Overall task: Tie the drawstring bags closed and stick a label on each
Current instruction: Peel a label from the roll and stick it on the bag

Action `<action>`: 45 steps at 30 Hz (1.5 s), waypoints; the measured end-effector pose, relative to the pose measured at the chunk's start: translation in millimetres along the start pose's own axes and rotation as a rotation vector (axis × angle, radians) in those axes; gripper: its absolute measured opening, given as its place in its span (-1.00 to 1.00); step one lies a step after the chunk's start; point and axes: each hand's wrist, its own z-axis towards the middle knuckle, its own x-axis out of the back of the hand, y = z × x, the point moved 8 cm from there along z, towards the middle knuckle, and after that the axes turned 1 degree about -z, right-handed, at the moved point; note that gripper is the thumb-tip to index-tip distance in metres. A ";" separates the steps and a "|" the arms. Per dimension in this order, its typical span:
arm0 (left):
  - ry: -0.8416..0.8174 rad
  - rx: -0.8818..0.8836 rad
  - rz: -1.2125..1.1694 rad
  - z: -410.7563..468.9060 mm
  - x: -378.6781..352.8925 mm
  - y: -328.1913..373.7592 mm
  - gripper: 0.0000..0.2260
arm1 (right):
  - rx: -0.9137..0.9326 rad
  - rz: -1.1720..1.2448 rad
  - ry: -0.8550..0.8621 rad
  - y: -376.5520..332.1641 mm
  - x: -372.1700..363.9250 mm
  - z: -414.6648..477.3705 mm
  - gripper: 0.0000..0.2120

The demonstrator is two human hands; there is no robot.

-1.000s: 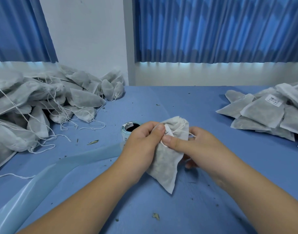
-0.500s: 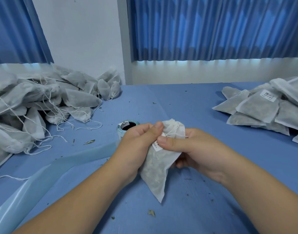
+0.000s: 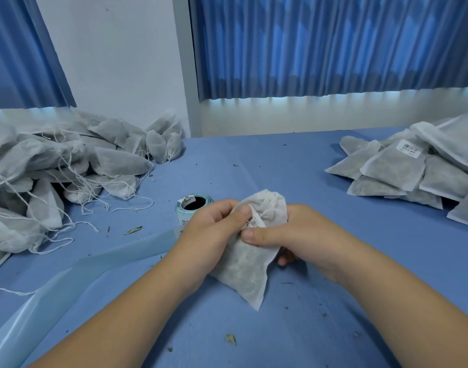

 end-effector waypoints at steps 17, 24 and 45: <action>0.049 -0.011 -0.082 1.3 12.0 -0.3 -0.81 | 0.095 -0.033 0.029 -9.5 20.2 0.3 -0.81; 0.261 -0.062 -0.043 5.4 13.7 5.2 -0.90 | 0.122 -0.077 0.067 -9.7 11.6 -5.5 -0.59; -0.121 0.113 -0.325 41.1 -258.4 40.2 -0.86 | 0.241 0.578 1.047 26.0 271.6 -162.0 -0.97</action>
